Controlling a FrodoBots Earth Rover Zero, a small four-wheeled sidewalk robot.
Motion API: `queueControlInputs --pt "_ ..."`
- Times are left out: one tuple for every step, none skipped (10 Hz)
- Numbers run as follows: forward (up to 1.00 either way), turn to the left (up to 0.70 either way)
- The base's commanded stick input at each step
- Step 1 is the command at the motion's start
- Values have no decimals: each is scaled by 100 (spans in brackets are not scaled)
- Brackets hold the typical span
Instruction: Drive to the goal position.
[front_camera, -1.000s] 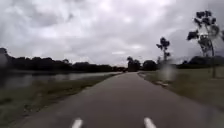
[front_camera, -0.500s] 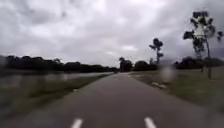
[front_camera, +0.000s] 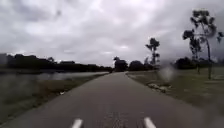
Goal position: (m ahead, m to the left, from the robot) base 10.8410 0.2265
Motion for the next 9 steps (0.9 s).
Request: queueControlInputs --pt "84 3" --pt "84 3" --pt "84 3" --pt "84 3" --pt "84 3" --pt "84 3" --pt "84 3" --pt "84 3" --pt "84 3"
